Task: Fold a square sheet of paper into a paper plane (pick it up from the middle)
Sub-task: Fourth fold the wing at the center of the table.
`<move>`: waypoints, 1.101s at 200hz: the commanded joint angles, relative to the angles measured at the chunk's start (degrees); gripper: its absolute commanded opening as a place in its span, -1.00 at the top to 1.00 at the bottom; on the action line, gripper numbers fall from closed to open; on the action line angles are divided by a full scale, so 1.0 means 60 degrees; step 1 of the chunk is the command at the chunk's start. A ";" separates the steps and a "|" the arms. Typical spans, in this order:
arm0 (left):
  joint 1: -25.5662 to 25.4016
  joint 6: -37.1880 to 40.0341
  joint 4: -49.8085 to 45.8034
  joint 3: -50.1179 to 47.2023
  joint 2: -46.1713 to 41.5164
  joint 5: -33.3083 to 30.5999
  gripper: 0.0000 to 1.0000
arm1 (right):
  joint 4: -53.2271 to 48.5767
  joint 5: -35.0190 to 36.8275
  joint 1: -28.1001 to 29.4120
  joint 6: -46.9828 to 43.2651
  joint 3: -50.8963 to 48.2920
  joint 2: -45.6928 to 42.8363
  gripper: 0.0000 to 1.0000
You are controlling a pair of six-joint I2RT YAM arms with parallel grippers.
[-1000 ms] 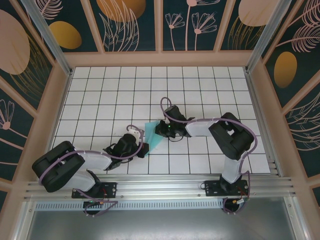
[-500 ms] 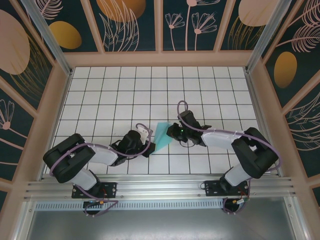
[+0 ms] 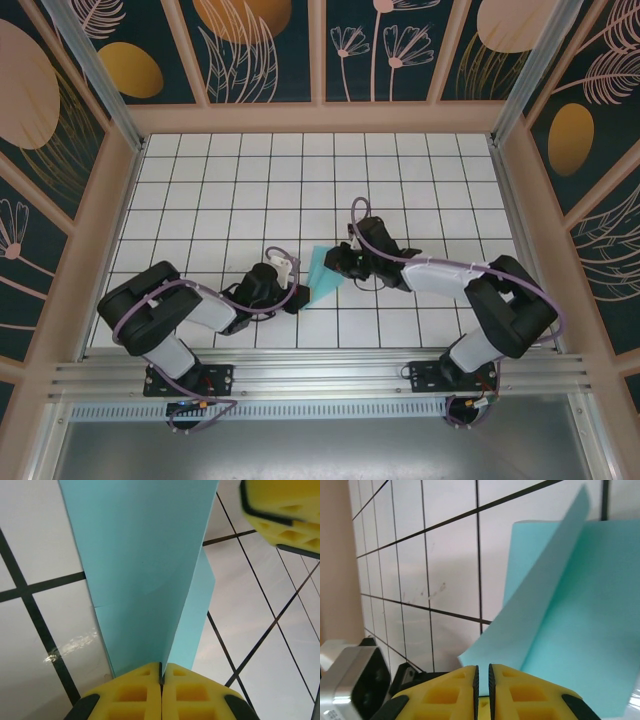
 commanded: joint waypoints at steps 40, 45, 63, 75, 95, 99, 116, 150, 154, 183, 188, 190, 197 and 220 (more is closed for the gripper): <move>0.0374 -0.0960 0.0941 -0.0215 0.0483 0.0779 0.88 | 0.0340 -0.0707 0.0293 -0.0394 0.0620 0.0853 0.65; 0.0378 -0.0989 0.0971 -0.0196 0.0528 0.0861 0.88 | 0.0304 -0.0731 0.0317 -0.0446 0.0709 0.0932 0.65; 0.0416 -0.1180 0.1084 -0.0166 0.0647 0.0934 0.88 | 0.0216 -0.0808 0.0392 -0.0570 0.1003 0.1223 0.65; 0.0442 -0.1246 0.0966 -0.0138 0.0662 0.0877 0.89 | 0.0052 -0.0748 0.0393 -0.0629 0.1186 0.1443 0.65; 0.0461 -0.1403 0.0911 -0.0194 0.0668 0.0760 0.90 | 0.0037 -0.0723 0.0397 -0.0670 0.1380 0.1765 0.65; 0.0487 -0.1449 0.0919 -0.0208 0.0681 0.0740 0.90 | 0.0037 -0.0723 0.0394 -0.0673 0.1417 0.1825 0.65; 0.0486 -0.1619 0.0918 -0.0255 0.0702 0.0712 0.89 | 0.0037 -0.0812 0.0393 -0.0706 0.1585 0.2075 0.66; 0.0476 -0.1746 0.0703 -0.0196 0.0761 0.0645 0.71 | -0.0084 -0.0651 0.0393 -0.0741 0.1737 0.2366 0.66; 0.0487 -0.1743 0.0666 -0.0177 0.0740 0.0635 0.70 | -0.0079 -0.0608 0.0393 -0.0746 0.1727 0.2355 0.67; 0.0482 -0.1626 0.0227 -0.0080 0.0558 0.0620 0.62 | -0.0087 -0.0394 0.0384 -0.0694 0.1608 0.2408 0.67; 0.0475 -0.1589 0.0151 -0.0069 0.0507 0.0642 0.61 | -0.0060 -0.0393 0.0357 -0.0671 0.1590 0.2416 0.67; 0.0482 -0.1580 0.0113 -0.0050 0.0490 0.0647 0.60 | -0.0038 -0.0399 0.0370 -0.0666 0.1590 0.2413 0.67; 0.0483 -0.1533 -0.0025 -0.0035 0.0406 0.0649 0.59 | 0.0021 -0.0422 0.0364 -0.0658 0.1549 0.2439 0.67; 0.0483 -0.1475 -0.0356 -0.0158 0.0013 0.0606 0.54 | 0.0134 -0.0372 0.0362 -0.0606 0.1487 0.2510 0.67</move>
